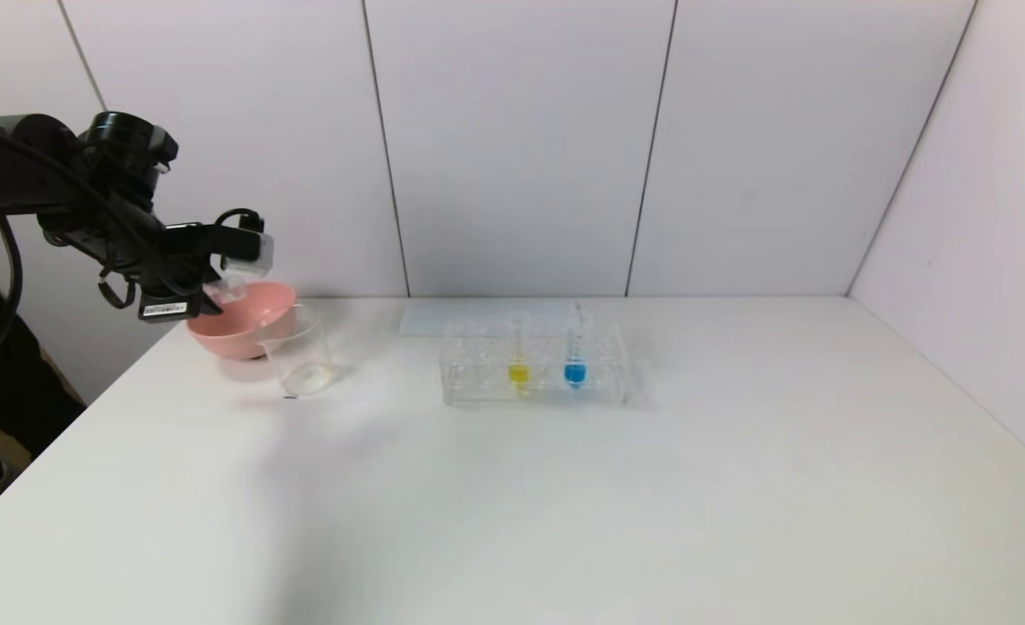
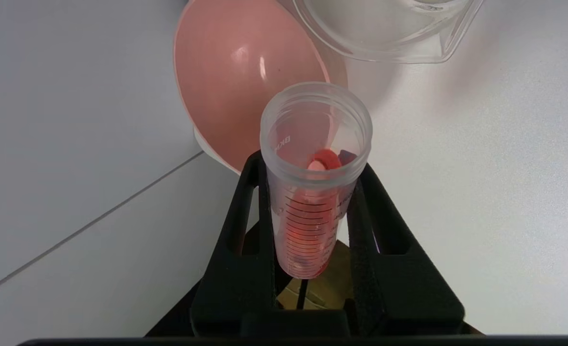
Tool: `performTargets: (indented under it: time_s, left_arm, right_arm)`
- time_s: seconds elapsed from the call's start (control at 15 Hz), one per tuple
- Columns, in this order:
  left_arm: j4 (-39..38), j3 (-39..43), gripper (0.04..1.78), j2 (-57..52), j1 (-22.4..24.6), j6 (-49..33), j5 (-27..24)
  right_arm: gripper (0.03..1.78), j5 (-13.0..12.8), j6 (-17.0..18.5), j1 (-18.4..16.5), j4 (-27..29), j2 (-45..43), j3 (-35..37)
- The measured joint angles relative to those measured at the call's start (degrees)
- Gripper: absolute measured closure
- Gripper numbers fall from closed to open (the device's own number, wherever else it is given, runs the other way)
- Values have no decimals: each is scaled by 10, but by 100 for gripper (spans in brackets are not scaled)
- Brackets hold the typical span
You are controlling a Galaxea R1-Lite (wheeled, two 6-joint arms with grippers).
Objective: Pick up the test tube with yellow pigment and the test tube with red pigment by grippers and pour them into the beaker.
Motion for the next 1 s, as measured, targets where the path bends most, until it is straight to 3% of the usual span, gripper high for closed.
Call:
performTargets:
  time_s: [1.0]
  left_arm:
    - [-7, 0, 137, 8, -22, 25, 79]
  right_arm:
    - [11, 0, 0, 0, 0, 0, 0]
